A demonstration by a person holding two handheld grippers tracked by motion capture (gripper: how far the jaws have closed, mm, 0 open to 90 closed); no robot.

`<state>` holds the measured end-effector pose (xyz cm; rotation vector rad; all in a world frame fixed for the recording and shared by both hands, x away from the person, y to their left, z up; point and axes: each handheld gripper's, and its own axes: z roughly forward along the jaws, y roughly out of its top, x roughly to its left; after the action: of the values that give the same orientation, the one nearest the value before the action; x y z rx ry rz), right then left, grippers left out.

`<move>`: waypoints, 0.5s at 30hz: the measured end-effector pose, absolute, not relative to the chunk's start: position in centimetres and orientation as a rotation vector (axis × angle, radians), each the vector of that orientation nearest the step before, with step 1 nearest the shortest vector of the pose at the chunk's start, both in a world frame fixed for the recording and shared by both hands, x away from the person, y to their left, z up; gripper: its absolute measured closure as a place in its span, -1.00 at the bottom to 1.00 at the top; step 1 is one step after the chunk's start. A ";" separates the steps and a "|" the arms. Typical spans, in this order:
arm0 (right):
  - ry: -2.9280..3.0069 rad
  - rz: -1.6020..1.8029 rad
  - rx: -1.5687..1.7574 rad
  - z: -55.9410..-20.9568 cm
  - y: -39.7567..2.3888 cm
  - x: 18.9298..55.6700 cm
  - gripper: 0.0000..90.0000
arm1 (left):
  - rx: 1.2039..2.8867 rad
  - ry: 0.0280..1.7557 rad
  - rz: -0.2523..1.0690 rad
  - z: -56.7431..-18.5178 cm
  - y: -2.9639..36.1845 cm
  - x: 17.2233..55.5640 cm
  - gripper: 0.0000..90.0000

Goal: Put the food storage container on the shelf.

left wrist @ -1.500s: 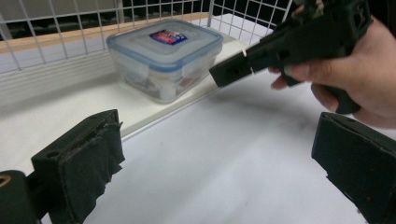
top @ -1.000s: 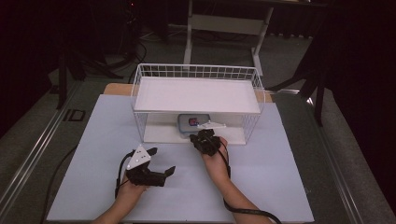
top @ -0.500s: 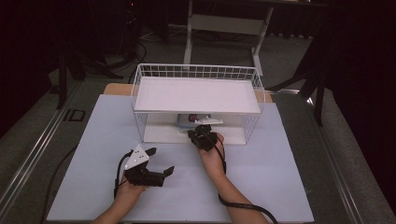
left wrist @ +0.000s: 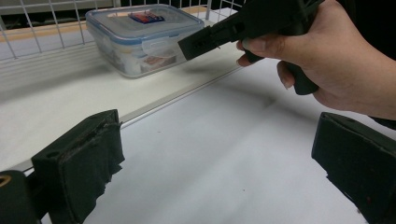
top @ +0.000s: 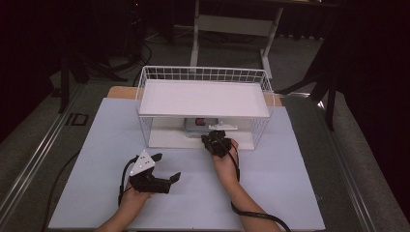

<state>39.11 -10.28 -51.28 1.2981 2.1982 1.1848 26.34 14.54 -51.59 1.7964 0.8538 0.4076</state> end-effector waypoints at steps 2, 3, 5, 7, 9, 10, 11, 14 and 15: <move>2.196 1.182 1.298 -51.3 -10.2 39.2 0.99 | 1.792 0.854 0.405 -51.6 14.6 26.4 -0.94; 2.195 1.181 1.294 -51.3 -10.2 39.2 0.99 | 1.793 0.856 0.405 -51.7 14.6 26.4 -0.93; 2.196 1.188 1.293 -51.2 -10.2 39.1 0.98 | 1.794 0.854 0.405 -51.7 14.7 26.4 -0.93; 2.198 1.196 1.296 -51.1 -10.2 38.8 0.97 | 1.796 0.855 0.404 -51.7 14.7 26.4 -0.94; 2.208 1.204 1.289 -51.1 -10.3 38.2 0.95 | 1.784 0.847 0.403 -51.6 14.7 26.4 -0.94; 2.216 1.200 1.281 -51.1 -10.3 37.8 0.91 | 1.784 0.846 0.400 -51.6 14.6 26.4 -0.94; 2.221 1.204 1.266 -51.0 -10.3 37.3 0.86 | 1.784 0.846 0.400 -51.6 14.6 26.4 -0.93; 2.234 1.221 1.232 -50.9 -10.5 36.0 0.66 | 1.780 0.836 0.378 -51.6 14.5 26.7 -0.94; 2.244 1.220 1.212 -50.8 -10.6 35.6 0.60 | 1.784 0.830 0.369 -51.5 14.4 26.7 -0.93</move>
<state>35.60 -10.58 -50.79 1.2122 2.2444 1.2199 26.71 14.45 -51.54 1.7842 0.8299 0.3685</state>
